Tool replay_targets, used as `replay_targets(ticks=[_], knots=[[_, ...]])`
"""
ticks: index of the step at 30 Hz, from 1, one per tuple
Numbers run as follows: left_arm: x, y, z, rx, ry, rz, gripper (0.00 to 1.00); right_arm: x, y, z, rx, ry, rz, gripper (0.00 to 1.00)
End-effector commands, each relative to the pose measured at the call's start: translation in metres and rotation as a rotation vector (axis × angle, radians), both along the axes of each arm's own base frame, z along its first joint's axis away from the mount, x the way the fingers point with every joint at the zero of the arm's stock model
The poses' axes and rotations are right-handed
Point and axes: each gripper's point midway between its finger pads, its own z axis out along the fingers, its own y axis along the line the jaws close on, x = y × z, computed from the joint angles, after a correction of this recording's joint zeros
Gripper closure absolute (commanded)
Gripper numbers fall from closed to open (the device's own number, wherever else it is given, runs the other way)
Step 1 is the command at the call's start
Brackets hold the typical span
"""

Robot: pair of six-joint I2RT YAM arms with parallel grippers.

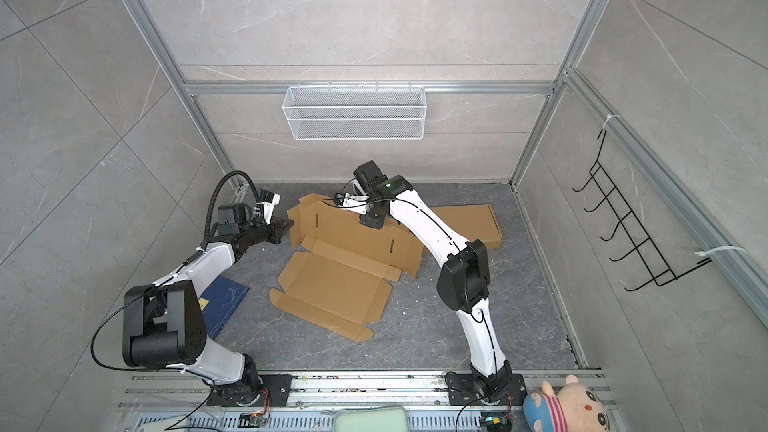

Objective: Fold the paper box

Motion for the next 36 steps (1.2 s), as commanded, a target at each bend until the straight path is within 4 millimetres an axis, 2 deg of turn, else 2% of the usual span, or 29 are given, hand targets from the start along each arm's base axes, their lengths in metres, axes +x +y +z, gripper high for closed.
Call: replay_targets(ticks=[1, 5, 9, 12, 15, 19, 24, 29, 36], knots=[[0.004, -0.006, 0.022, -0.014, -0.071, -0.039, 1.0, 0.009, 0.011, 0.0, 0.011, -0.024, -0.014, 0.77], [0.003, -0.006, 0.022, -0.013, -0.067, -0.041, 1.0, 0.014, 0.02, 0.0, -0.005, -0.068, -0.01, 0.82], [0.006, -0.003, 0.017, -0.008, -0.026, -0.023, 1.0, 0.016, 0.027, -0.001, -0.033, -0.166, -0.014, 0.99], [0.01, 0.012, 0.007, 0.008, 0.057, 0.039, 1.0, 0.01, 0.034, -0.003, -0.027, -0.286, 0.017, 1.0], [0.017, 0.025, 0.004, -0.075, 0.142, 0.093, 1.0, 0.01, 0.033, -0.004, -0.032, -0.384, 0.004, 1.0], [0.02, 0.021, 0.006, -0.148, 0.18, 0.087, 1.0, 0.014, 0.029, -0.002, -0.079, -0.502, -0.065, 1.0], [0.016, 0.019, 0.014, -0.168, 0.162, 0.089, 0.95, 0.011, 0.029, 0.002, -0.12, -0.637, -0.095, 1.0], [0.016, 0.023, 0.024, -0.155, 0.153, 0.108, 0.85, 0.012, 0.019, 0.016, -0.159, -0.731, -0.103, 1.0], [0.007, 0.025, 0.059, -0.178, 0.107, 0.122, 0.66, 0.008, 0.013, 0.028, -0.178, -0.793, -0.09, 1.0]])
